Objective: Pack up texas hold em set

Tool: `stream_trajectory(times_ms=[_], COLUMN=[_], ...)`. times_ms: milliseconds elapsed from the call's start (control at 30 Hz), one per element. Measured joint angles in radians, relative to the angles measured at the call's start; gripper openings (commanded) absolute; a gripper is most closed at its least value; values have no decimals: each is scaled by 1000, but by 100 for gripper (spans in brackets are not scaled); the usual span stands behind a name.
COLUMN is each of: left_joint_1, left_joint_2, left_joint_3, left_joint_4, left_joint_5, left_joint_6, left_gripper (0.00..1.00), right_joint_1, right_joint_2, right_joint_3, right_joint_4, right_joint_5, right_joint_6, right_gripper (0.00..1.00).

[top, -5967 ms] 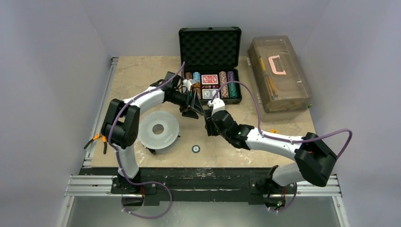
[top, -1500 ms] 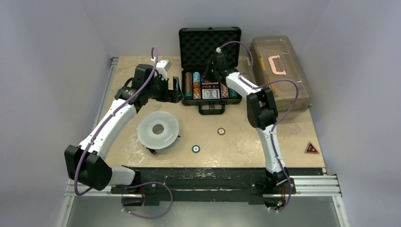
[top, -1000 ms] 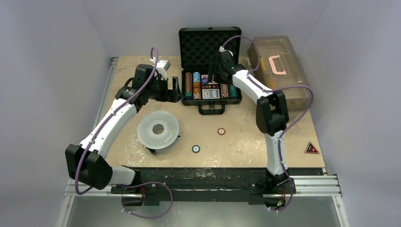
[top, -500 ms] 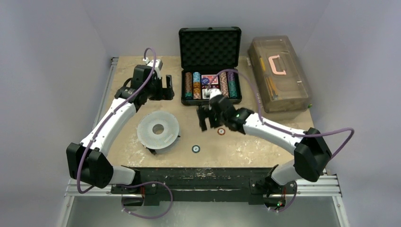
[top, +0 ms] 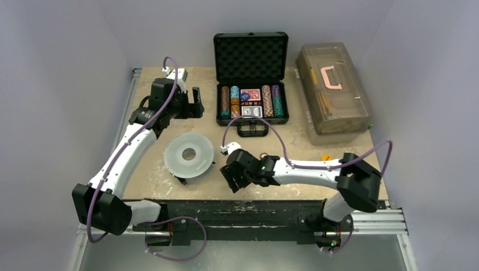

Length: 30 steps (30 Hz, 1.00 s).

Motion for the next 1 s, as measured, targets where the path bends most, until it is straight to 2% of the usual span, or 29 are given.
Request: stream_trajectory(times_ms=[133,233,467,1000], left_joint_1=[0,0,0,0], left_joint_2=[-25,-34,-36,-68], left_joint_3=[0,0,0,0], left_joint_4=[1,5,4,5], left_joint_5=[18,40,120,180], left_joint_6=[0,-2,-18,-37], left_gripper=[90,90,90,90], right_joint_1=[29,30,30,30], right_joint_2=[123,182,191,257], right_joint_3=[26,34,35,96], right_joint_4=[18,19,23,42], right_joint_5=[39,72,123,187], right_joint_6=[39,75,119,132], right_gripper=[53,53,54,45])
